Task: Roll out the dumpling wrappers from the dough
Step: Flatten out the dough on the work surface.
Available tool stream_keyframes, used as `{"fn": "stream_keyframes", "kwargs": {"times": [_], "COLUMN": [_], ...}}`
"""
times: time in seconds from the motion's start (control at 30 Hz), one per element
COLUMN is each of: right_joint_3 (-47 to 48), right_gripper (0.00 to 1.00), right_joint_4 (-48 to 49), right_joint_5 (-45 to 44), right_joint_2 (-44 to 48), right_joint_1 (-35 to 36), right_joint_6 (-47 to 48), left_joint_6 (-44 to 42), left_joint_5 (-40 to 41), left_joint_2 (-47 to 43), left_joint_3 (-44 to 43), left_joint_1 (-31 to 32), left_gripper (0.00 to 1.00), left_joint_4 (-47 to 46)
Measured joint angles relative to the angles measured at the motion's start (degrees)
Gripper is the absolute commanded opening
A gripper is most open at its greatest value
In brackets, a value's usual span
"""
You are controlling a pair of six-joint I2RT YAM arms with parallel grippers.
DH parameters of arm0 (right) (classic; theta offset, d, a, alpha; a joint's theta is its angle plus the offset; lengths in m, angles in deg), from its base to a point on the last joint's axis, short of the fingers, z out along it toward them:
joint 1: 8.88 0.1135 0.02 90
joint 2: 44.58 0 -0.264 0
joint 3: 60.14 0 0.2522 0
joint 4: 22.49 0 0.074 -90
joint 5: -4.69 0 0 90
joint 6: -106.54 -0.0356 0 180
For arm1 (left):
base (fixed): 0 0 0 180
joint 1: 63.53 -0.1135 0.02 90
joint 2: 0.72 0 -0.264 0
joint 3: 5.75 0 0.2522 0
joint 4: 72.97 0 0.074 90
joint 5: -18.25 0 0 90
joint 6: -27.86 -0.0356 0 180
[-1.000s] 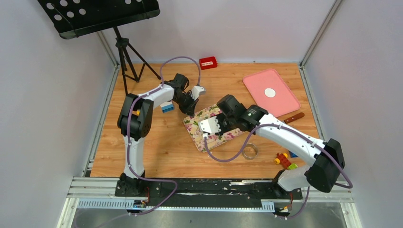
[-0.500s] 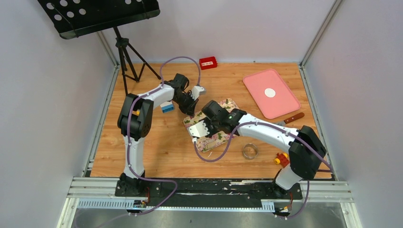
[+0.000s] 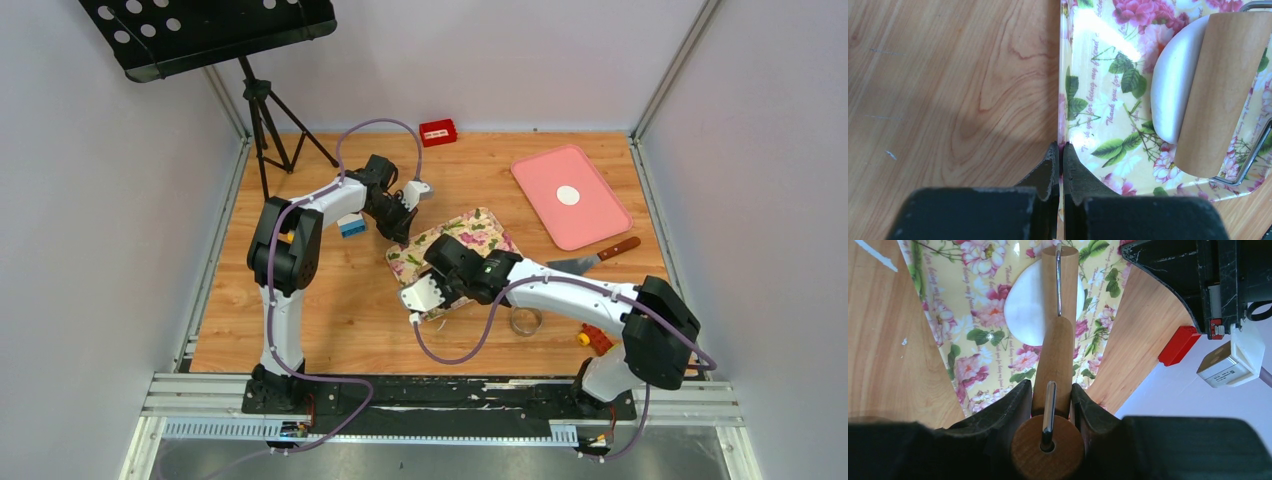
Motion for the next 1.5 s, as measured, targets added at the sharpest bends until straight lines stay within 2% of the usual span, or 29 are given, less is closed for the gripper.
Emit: {"fn": "stream_keyframes", "kwargs": {"times": [0.83, 1.3, 1.5], "right_joint_3": [-3.1, -3.4, -0.4], "right_gripper": [0.0, 0.0, 0.0], "right_joint_4": [-4.6, -12.3, -15.6], "right_joint_5": [-1.2, -0.6, 1.7], "right_joint_2": [4.5, 6.8, 6.9], "right_joint_1": [3.1, 4.7, 3.5], "right_joint_6": [-2.4, -4.8, -6.2], "left_joint_6": [0.0, 0.0, 0.0], "left_joint_5": [0.0, 0.0, 0.0], "left_joint_2": [0.0, 0.0, 0.0], "left_joint_3": [0.0, 0.0, 0.0], "left_joint_1": [0.0, 0.0, 0.0], "left_gripper": [0.0, 0.0, 0.0], "left_joint_4": [0.0, 0.0, 0.0]}}
